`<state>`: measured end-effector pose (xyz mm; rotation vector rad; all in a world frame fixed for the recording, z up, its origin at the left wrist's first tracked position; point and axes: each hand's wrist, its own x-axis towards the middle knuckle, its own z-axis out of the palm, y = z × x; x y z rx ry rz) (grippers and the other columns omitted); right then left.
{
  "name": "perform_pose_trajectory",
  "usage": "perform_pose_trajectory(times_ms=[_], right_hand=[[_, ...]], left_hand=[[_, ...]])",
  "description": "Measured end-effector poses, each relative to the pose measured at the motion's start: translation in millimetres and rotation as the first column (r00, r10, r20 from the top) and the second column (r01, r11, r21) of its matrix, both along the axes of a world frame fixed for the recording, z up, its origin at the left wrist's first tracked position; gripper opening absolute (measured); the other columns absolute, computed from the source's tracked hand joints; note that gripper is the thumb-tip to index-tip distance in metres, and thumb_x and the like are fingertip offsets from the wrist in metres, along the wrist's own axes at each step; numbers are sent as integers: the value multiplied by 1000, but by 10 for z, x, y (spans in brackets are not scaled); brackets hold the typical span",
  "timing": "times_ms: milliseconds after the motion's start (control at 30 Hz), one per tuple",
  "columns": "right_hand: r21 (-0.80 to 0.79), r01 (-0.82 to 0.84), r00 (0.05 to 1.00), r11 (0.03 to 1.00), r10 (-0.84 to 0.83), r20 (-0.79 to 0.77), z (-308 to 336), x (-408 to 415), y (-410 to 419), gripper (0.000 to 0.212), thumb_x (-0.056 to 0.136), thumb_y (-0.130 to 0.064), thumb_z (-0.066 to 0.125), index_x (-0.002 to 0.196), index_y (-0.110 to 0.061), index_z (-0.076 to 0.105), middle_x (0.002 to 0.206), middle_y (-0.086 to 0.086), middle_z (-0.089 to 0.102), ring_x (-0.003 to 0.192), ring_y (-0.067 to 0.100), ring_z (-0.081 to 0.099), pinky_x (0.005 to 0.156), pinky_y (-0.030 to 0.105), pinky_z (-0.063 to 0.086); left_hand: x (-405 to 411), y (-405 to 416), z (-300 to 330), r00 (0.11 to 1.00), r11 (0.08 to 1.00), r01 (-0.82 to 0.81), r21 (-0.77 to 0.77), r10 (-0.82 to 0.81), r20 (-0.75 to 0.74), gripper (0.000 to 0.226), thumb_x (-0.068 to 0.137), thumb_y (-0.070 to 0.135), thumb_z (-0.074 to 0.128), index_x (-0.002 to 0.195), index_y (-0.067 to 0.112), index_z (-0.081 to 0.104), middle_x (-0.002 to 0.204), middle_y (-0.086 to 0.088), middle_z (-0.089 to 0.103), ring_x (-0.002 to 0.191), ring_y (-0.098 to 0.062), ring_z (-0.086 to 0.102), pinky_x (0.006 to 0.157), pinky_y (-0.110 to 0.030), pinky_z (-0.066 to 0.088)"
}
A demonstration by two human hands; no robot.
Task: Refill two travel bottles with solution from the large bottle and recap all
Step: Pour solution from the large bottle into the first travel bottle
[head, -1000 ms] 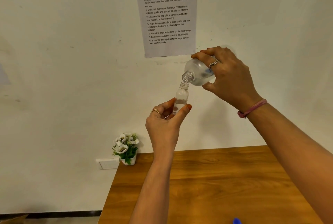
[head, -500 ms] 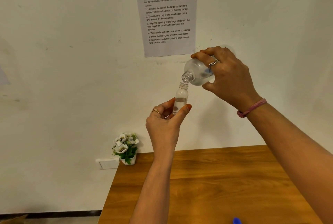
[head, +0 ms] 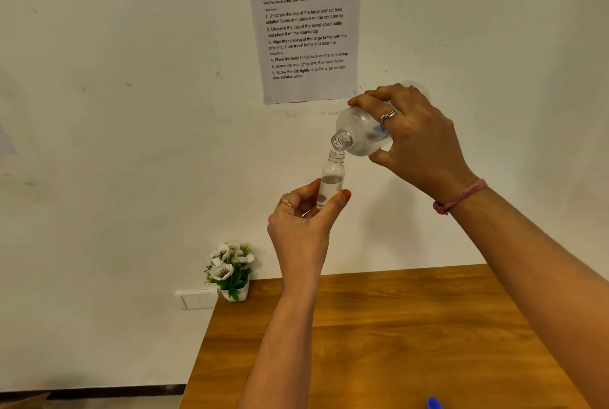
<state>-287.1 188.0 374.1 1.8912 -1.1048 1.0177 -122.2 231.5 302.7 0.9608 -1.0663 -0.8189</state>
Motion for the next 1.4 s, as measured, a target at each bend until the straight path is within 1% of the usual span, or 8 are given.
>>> perform_pose_trajectory(times_ms=[200, 633, 1000, 1167, 1333, 1400], right_hand=[[-2, -4, 1000, 1000, 4, 0, -4, 6, -2, 65, 64, -17, 84, 123, -11, 58, 114, 15, 61, 101, 35, 59, 75, 42, 53], [4, -5, 1000, 1000, 5, -2, 3, 12, -15, 66, 64, -18, 84, 124, -12, 57, 115, 14, 61, 102, 34, 58, 75, 42, 53], [9, -3, 1000, 1000, 3, 7, -10, 18, -9, 65, 64, -18, 84, 123, -12, 58, 114, 14, 61, 102, 34, 59, 75, 42, 53], [11, 4, 1000, 1000, -4, 9, -10, 24, -2, 63, 65, -19, 83, 123, -12, 58, 115, 13, 61, 102, 34, 59, 75, 41, 53], [7, 4, 1000, 1000, -4, 9, -8, 16, 7, 63, 65, -18, 82, 123, -13, 58, 115, 13, 61, 102, 33, 59, 74, 40, 53], [5, 1, 1000, 1000, -1, 11, -8, 13, 12, 63, 65, -18, 82, 123, -13, 58, 114, 13, 62, 101, 33, 59, 74, 40, 53]], left_hand=[[2, -9, 2, 1000, 1000, 6, -3, -6, 3, 39, 65, 22, 84, 100, 20, 67, 93, 5, 71, 78, 6, 66, 63, -7, 50], [8, -18, 4, 1000, 1000, 11, -15, -11, 3, 36, 66, 22, 84, 98, 23, 66, 90, 10, 69, 77, 9, 65, 62, -5, 48], [2, -16, -2, 1000, 1000, 16, -7, -16, -11, 35, 66, 21, 84, 95, 25, 66, 90, 11, 68, 77, 10, 65, 63, -5, 49], [1, -9, -3, 1000, 1000, 18, -11, -19, -14, 33, 65, 21, 84, 90, 30, 64, 89, 12, 68, 76, 10, 65, 62, -5, 48], [-4, -11, -5, 1000, 1000, 22, -12, -22, -22, 36, 65, 19, 84, 97, 22, 67, 91, 8, 69, 76, 9, 66, 62, -6, 49], [-11, -9, -4, 999, 1000, 23, -10, -23, -23, 36, 66, 19, 84, 97, 22, 67, 90, 9, 69, 75, 9, 66, 62, -6, 49]])
